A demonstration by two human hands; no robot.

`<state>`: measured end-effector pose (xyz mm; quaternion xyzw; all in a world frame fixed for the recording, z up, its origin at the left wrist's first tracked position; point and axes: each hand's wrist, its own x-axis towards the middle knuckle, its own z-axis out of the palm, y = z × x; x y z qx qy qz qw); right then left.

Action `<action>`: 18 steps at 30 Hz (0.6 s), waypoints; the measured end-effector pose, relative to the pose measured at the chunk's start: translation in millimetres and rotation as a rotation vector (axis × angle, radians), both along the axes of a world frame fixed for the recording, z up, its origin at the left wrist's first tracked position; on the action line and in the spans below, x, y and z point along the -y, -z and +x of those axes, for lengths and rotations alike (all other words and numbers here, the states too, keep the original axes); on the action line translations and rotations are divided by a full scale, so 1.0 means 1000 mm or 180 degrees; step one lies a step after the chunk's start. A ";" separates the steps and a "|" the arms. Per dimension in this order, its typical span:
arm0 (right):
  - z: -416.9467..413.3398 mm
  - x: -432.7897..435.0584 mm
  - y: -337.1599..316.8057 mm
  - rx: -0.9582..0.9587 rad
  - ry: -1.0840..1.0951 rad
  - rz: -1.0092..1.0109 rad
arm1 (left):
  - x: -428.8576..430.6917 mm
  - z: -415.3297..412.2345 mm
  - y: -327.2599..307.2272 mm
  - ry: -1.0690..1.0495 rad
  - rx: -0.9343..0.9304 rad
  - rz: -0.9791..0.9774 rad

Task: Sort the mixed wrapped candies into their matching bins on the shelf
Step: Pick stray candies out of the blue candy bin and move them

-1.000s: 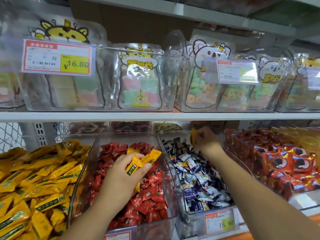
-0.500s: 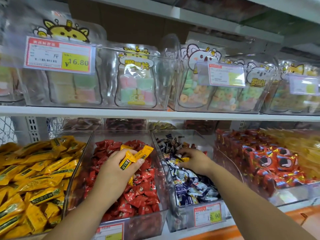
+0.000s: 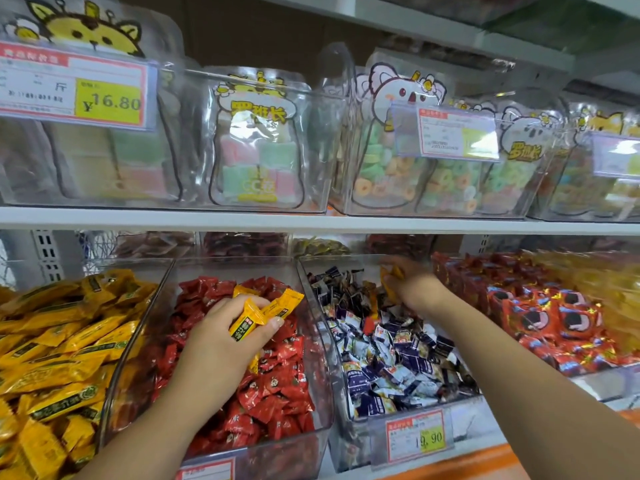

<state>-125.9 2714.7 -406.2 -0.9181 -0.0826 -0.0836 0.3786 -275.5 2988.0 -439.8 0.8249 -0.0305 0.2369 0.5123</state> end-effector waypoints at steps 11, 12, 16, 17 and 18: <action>0.023 -0.026 0.012 -0.1007 0.0030 -0.1319 | 0.000 0.000 -0.002 -0.0007 -0.0011 0.0030; 0.022 -0.026 0.011 -0.1052 0.0011 -0.1370 | 0.000 0.000 -0.001 -0.0015 -0.0014 0.0025; 0.015 -0.025 0.009 -0.0835 -0.0035 -0.1776 | 0.001 -0.002 -0.002 0.0009 0.0001 -0.0017; 0.013 -0.025 0.009 -0.0775 -0.0034 -0.1834 | 0.001 -0.002 -0.003 0.0017 0.0008 -0.0024; 0.010 -0.025 0.008 -0.0718 -0.0044 -0.1888 | 0.001 -0.001 -0.003 0.0021 0.0017 -0.0029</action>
